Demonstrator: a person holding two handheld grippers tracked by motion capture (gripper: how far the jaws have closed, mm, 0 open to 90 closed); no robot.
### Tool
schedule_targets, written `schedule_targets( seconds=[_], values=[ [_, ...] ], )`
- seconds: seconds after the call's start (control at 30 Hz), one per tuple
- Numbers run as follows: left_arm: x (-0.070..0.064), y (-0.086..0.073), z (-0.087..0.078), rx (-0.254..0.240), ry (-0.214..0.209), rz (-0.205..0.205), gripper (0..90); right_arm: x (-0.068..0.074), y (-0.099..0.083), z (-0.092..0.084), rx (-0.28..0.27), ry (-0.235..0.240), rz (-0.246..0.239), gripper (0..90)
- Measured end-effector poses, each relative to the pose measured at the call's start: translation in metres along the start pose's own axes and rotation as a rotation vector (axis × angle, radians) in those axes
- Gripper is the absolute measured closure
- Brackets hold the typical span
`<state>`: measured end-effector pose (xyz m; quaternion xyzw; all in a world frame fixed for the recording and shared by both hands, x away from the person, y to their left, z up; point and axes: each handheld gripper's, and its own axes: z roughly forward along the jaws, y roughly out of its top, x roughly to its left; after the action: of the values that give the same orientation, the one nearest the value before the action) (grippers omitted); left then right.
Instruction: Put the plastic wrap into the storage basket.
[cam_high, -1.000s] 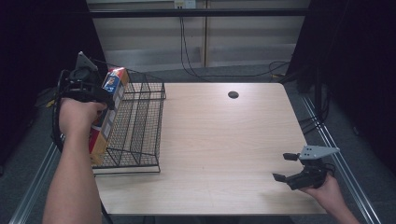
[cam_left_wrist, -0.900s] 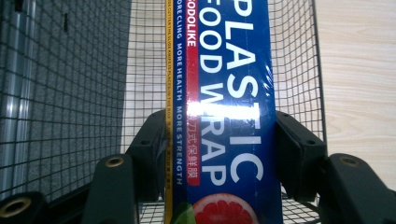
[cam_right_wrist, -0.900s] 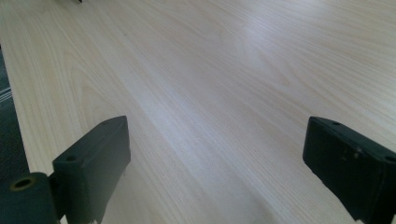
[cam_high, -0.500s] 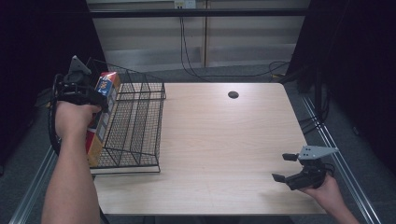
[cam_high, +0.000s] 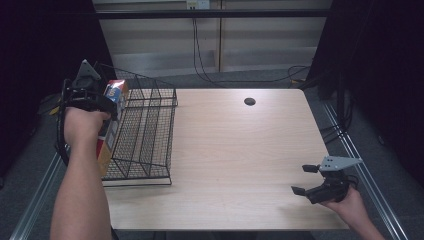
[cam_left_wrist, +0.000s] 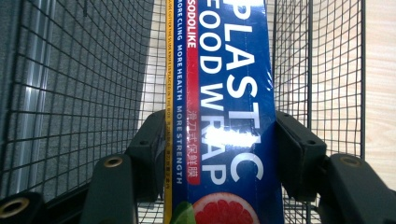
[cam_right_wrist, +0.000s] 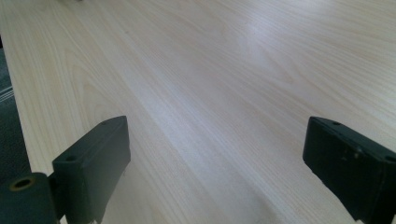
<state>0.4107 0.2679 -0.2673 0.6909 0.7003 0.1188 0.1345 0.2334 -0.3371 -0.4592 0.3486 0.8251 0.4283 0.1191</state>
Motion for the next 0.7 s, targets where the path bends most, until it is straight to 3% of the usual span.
schedule_targets(
  seconds=[0.27, 0.7],
  values=[
    [-0.0021, 0.0006, 0.005, -0.004, -0.007, -0.022, 42.6, 0.0004, 0.0, -0.0004, 0.001, -0.001, 0.0, 7.5],
    [0.0007, 0.0008, 0.0054, 0.002, -0.015, -0.019, 41.7, 0.0005, 0.0003, -0.0003, -0.002, 0.004, 0.002, 7.6]
  ],
)
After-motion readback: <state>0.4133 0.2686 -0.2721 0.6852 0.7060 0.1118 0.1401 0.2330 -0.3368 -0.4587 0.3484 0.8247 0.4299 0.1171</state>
